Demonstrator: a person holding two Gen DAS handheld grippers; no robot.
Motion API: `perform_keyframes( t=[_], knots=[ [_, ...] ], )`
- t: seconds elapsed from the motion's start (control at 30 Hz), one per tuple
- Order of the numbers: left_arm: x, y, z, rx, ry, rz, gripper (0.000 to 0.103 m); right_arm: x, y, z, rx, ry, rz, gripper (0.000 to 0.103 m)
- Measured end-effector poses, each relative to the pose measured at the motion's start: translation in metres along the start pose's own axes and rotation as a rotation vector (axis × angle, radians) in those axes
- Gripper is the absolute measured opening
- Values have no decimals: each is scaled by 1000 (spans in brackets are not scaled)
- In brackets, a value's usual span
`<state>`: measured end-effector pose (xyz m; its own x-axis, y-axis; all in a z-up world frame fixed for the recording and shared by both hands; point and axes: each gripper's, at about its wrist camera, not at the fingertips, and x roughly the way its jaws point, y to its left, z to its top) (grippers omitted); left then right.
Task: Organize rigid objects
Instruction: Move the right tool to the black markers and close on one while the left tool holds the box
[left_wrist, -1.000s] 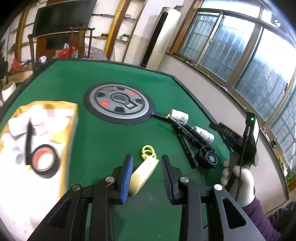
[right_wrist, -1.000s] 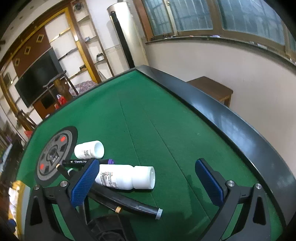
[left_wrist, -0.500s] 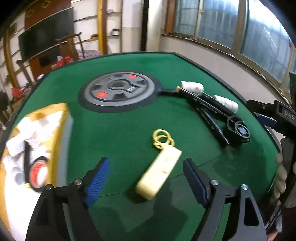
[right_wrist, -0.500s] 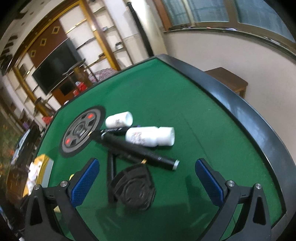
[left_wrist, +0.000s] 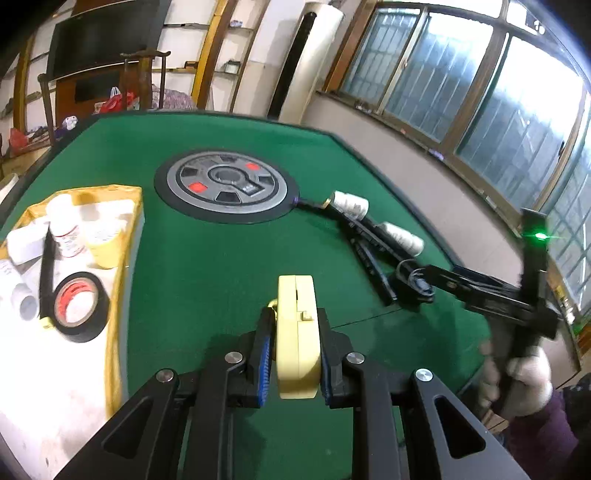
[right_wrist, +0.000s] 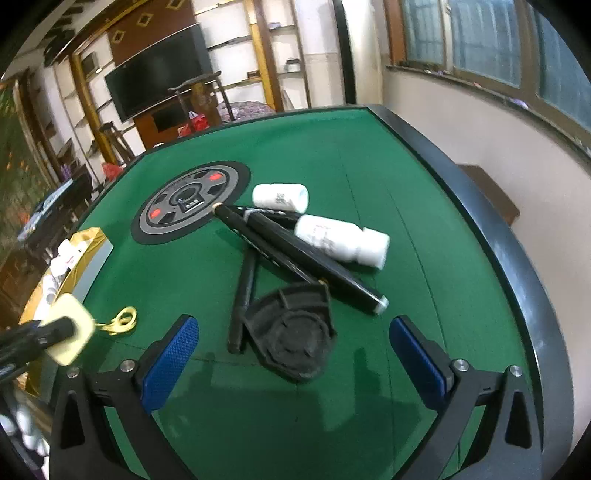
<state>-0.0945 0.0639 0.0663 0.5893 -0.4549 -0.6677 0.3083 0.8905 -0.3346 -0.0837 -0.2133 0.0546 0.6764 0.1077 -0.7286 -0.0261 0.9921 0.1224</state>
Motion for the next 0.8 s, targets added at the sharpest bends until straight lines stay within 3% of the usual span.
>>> perform_keyframes(
  t=[0.17, 0.27, 0.43, 0.5, 0.63, 0.8],
  knots=[
    [-22, 5, -4, -34, -34, -28, 21, 15, 22, 25, -94, -12, 3, 103],
    [-31, 10, -5, -48, -51, -34, 21, 29, 40, 37, -181, 3, 20, 91],
    [-38, 17, -6, -61, -60, -53, 21, 64, 61, 49, -304, 57, -74, 66],
    [-39, 19, -6, -58, -62, -64, 21, 70, 58, 54, -312, 52, -115, 66],
    [-42, 20, -4, -38, -72, -84, 21, 63, 39, 60, -245, 37, -74, 65],
    [-34, 25, -2, -53, -59, -126, 21, 77, 29, 57, -286, 70, -24, 63]
  ],
)
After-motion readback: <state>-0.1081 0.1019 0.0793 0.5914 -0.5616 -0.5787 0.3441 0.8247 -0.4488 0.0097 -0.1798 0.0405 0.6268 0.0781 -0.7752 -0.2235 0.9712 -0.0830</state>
